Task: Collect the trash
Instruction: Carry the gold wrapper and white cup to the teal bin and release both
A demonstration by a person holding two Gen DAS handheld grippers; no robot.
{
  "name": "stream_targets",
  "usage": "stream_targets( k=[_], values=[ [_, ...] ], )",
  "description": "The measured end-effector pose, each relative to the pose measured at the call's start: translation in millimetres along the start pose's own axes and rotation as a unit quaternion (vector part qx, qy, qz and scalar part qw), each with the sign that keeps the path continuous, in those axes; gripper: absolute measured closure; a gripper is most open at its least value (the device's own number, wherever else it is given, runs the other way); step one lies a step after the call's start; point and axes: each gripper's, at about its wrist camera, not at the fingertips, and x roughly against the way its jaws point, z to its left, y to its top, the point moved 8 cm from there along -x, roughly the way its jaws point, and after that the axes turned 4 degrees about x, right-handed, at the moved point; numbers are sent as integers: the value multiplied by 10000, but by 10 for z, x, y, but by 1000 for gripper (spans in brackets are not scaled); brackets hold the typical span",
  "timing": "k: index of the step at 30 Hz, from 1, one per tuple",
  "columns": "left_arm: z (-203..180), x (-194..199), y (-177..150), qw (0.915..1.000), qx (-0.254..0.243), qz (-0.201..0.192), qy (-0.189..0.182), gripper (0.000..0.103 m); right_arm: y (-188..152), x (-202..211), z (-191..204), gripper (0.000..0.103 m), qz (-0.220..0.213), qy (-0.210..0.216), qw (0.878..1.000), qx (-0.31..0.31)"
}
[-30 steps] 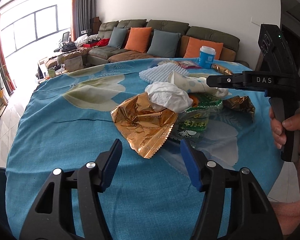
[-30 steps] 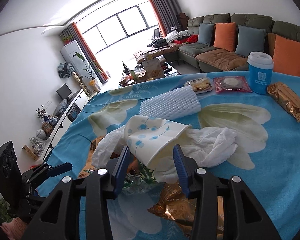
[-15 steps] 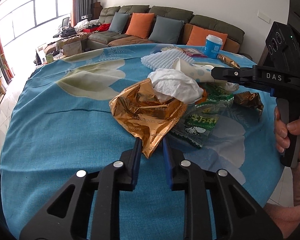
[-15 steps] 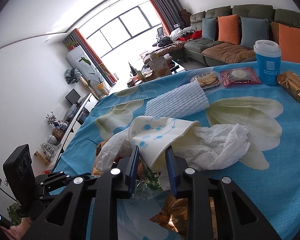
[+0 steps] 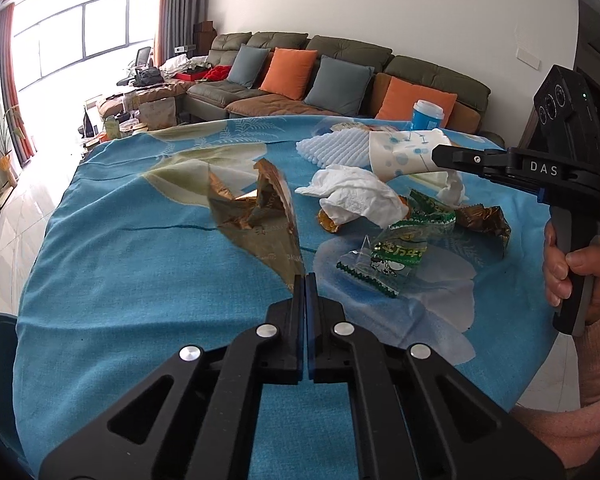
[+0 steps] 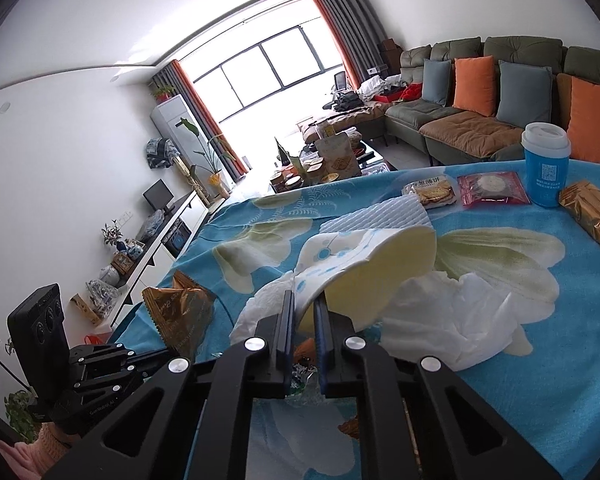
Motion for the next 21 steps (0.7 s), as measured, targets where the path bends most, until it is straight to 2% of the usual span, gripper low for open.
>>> stream_targets(
  k=[6,12,21],
  values=[
    [162,235,-35,9995,235,-210,-6,102,51,44,182,95,-104,80,9996,259],
    [319,515,-113,9984,409,-386,45,102,69,47,427,95,-137,336,9981,501],
    [650,924,-251,9953,692,-578,364,102,-38,-187,943,95,124,852,9922,905]
  ],
)
